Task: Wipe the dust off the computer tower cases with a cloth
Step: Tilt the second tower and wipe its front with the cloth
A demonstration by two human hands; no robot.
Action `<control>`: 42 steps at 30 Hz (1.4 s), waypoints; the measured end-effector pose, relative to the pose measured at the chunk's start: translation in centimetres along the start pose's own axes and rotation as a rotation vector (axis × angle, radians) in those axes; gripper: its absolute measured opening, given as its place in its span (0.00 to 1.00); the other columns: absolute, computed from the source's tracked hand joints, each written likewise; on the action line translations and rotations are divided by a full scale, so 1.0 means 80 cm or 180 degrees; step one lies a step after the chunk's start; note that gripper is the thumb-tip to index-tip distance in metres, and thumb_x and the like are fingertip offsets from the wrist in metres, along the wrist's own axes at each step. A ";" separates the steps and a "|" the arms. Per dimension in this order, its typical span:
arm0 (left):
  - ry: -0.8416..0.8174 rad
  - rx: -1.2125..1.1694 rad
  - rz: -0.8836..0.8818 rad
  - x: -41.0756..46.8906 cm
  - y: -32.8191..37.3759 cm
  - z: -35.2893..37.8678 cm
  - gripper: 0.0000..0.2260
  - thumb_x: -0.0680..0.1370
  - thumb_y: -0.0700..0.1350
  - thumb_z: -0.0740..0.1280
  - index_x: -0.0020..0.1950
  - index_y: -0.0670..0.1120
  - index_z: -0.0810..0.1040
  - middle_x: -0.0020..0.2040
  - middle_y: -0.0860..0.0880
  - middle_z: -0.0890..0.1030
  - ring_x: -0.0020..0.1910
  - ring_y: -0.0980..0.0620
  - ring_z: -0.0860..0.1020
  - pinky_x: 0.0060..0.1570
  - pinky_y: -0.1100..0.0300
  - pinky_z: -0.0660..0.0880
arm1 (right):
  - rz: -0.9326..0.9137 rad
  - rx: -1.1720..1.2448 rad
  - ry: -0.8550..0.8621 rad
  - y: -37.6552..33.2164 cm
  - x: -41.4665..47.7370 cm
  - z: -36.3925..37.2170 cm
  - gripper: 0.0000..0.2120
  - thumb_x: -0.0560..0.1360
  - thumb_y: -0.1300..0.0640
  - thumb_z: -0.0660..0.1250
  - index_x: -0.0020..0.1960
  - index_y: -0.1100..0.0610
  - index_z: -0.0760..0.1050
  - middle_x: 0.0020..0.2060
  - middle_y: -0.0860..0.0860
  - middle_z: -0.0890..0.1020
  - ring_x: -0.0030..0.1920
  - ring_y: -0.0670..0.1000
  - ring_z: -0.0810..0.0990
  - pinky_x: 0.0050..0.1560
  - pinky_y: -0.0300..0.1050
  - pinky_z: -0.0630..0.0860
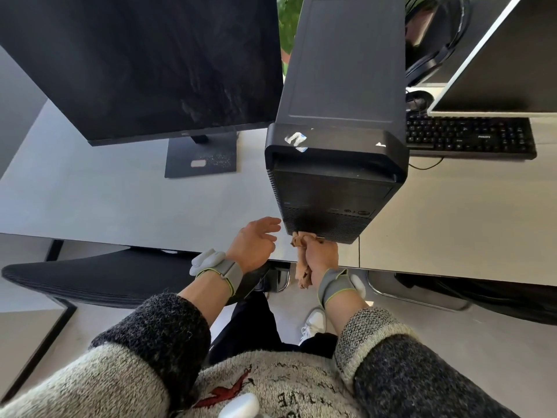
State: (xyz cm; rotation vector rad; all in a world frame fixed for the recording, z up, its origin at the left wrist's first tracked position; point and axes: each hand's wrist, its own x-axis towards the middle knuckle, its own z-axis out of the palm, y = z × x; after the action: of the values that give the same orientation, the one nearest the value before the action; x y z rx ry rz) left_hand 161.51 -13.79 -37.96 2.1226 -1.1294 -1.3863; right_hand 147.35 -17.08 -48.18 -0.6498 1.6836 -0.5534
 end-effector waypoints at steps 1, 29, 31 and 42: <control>0.0001 -0.0016 -0.0005 0.000 0.000 0.000 0.30 0.77 0.25 0.61 0.76 0.47 0.73 0.71 0.47 0.78 0.66 0.47 0.79 0.50 0.67 0.77 | 0.0027 0.0011 -0.0002 -0.001 0.001 -0.001 0.06 0.75 0.51 0.72 0.41 0.52 0.83 0.47 0.53 0.88 0.53 0.60 0.86 0.59 0.55 0.82; -0.0038 -0.0081 0.0043 0.004 -0.003 0.001 0.29 0.77 0.26 0.62 0.74 0.47 0.74 0.69 0.48 0.79 0.63 0.48 0.80 0.55 0.60 0.77 | -0.0210 -0.0268 -0.0006 -0.019 -0.017 -0.030 0.13 0.80 0.52 0.69 0.37 0.49 0.80 0.42 0.50 0.86 0.47 0.55 0.84 0.53 0.48 0.79; -0.0042 -0.0093 0.0056 0.006 -0.003 0.002 0.28 0.77 0.27 0.62 0.74 0.47 0.74 0.69 0.49 0.79 0.63 0.48 0.80 0.57 0.58 0.78 | -0.0524 -0.0120 0.0019 -0.013 -0.022 -0.035 0.14 0.80 0.52 0.69 0.36 0.49 0.83 0.39 0.48 0.86 0.44 0.53 0.83 0.49 0.46 0.78; -0.0092 -0.0168 0.0062 0.004 -0.005 0.002 0.28 0.77 0.26 0.62 0.75 0.46 0.74 0.68 0.48 0.79 0.62 0.47 0.80 0.55 0.60 0.78 | -0.0062 -0.0279 0.0204 -0.010 -0.010 -0.034 0.09 0.81 0.53 0.67 0.50 0.57 0.82 0.45 0.55 0.86 0.49 0.61 0.84 0.51 0.50 0.79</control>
State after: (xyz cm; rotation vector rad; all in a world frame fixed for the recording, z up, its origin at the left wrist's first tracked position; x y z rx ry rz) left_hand 161.61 -13.79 -38.46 2.0563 -1.1090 -1.4265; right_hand 144.89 -17.04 -46.51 -0.7190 1.7710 -0.5214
